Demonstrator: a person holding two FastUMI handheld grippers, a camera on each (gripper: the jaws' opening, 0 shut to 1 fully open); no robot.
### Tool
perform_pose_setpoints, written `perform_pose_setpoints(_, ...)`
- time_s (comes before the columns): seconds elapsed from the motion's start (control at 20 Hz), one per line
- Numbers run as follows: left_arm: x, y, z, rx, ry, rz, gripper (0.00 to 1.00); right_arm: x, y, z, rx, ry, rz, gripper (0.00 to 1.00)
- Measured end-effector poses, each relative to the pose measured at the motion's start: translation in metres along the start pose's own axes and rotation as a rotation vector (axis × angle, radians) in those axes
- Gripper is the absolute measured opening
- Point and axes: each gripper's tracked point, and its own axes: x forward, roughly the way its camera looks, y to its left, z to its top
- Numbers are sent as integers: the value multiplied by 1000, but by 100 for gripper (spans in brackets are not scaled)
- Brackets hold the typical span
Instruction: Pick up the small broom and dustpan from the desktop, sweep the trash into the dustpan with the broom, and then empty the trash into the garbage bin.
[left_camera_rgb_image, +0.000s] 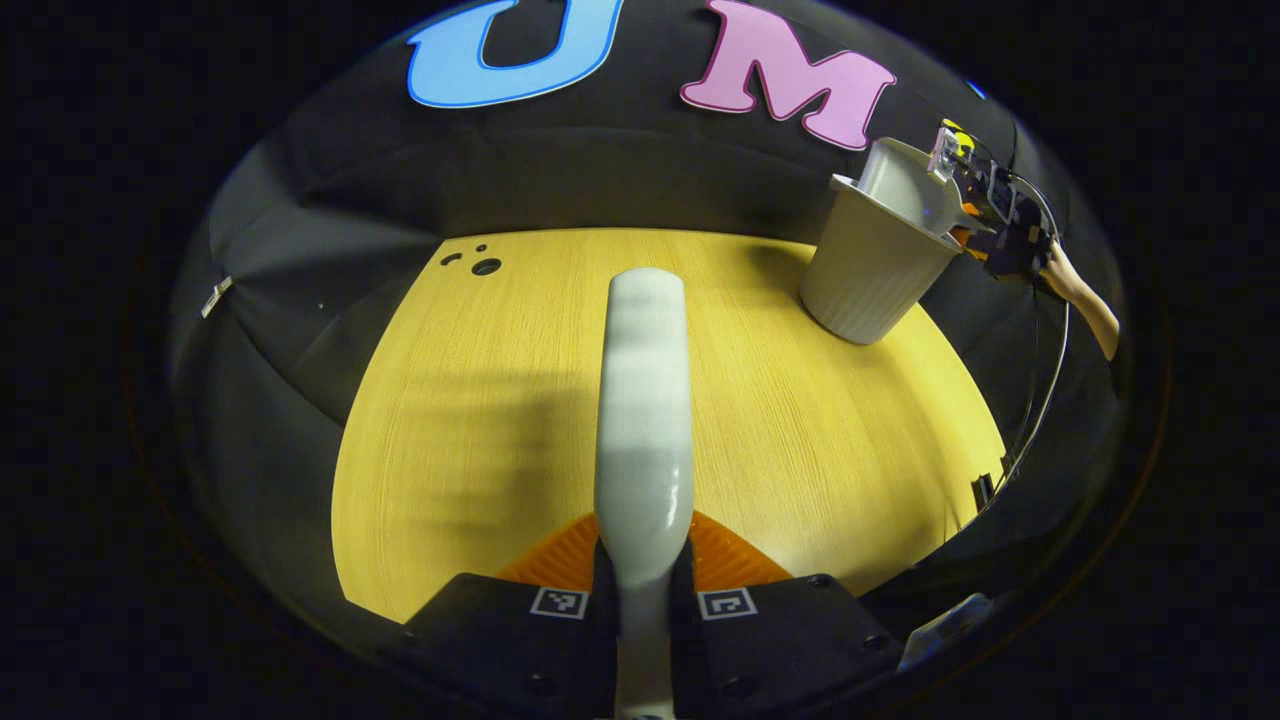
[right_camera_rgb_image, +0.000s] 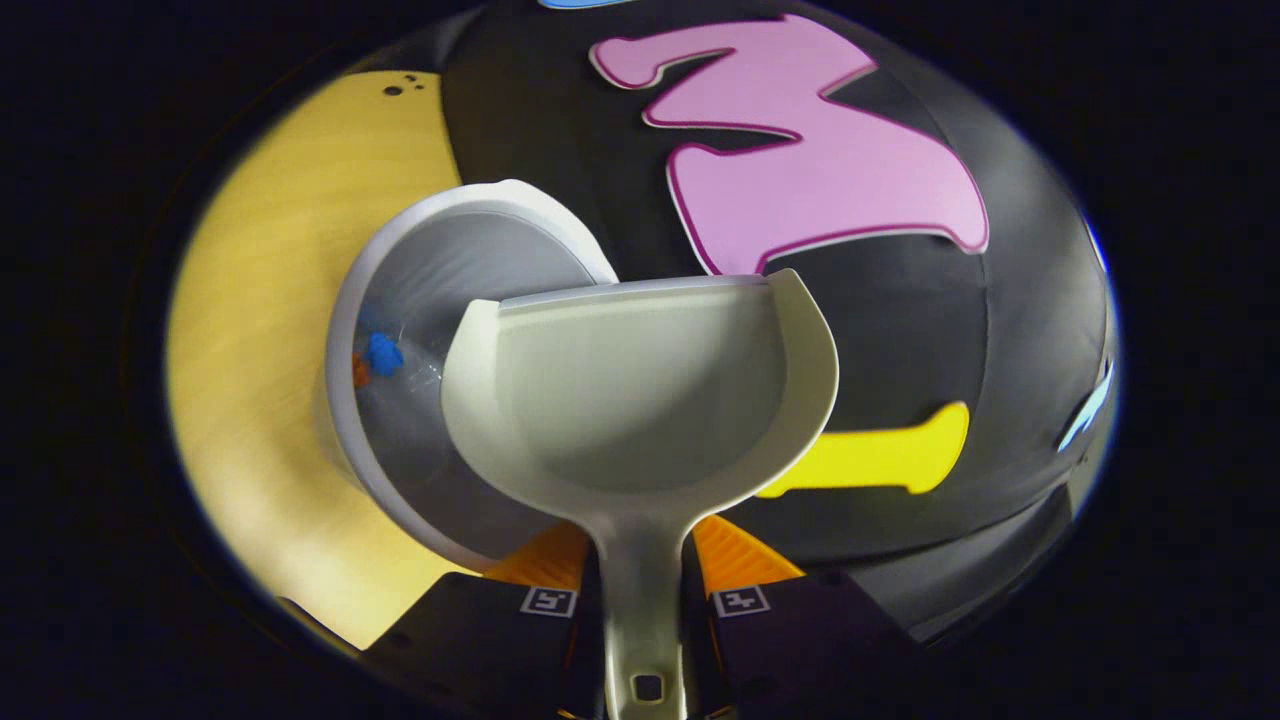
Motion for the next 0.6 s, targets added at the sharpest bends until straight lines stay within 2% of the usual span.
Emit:
perform_pose_setpoints(0.05, -2, 1, 1, -8, -6, 0, 26, -1, -2, -2, 55, 11, 9, 38)
perform_pose_setpoints(0.1, -3, 2, -1, -17, -11, 2, 25, -5, -4, -3, 114, 21, 19, 34)
perform_pose_setpoints(0.2, -6, 5, -3, -30, -23, 8, 25, -17, -13, -5, 226, 34, 36, 38)
perform_pose_setpoints(0.25, -9, 7, -3, -37, -29, 11, 25, -21, -18, -4, 273, 38, 41, 34)
perform_pose_setpoints(0.6, -27, 18, -12, -56, -89, 47, 25, -39, -32, 5, 528, 7, 81, 34)
